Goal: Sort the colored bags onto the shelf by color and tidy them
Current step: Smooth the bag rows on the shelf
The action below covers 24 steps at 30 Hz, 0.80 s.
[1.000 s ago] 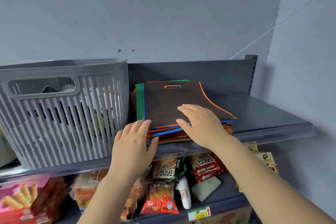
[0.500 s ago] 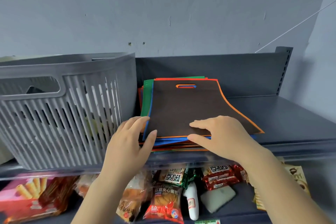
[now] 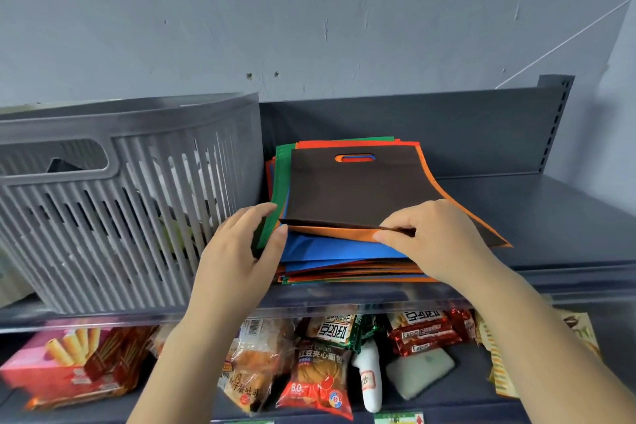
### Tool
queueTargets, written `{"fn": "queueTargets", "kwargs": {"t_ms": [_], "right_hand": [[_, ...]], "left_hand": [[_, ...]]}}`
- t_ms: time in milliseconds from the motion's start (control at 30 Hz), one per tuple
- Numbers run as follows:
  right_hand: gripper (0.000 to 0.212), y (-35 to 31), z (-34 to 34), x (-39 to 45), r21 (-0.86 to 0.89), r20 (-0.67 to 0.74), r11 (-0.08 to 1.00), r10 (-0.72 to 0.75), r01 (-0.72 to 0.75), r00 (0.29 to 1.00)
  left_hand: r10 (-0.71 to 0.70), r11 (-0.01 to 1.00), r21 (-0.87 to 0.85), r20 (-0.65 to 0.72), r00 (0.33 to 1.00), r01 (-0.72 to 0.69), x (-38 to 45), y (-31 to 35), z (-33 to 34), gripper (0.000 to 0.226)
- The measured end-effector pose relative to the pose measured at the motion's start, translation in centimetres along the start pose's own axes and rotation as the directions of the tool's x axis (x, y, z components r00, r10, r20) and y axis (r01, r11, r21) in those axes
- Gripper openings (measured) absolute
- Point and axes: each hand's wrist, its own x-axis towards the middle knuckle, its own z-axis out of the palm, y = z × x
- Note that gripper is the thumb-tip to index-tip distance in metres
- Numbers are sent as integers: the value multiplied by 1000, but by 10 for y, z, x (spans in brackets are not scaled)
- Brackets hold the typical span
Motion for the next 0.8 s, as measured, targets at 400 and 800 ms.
{"fn": "queueTargets", "kwargs": {"t_ms": [400,800], "right_hand": [[19,12,-6,0,330,-249,938,193,-105,949],[23,32,-11,-24,-2,-335,999,-34,35,942]], "left_hand": [[22,994,-102,-19,1000,-24,2,8,-1,37],[181,980,23,306,935,-197,-1,21,14,38]]}}
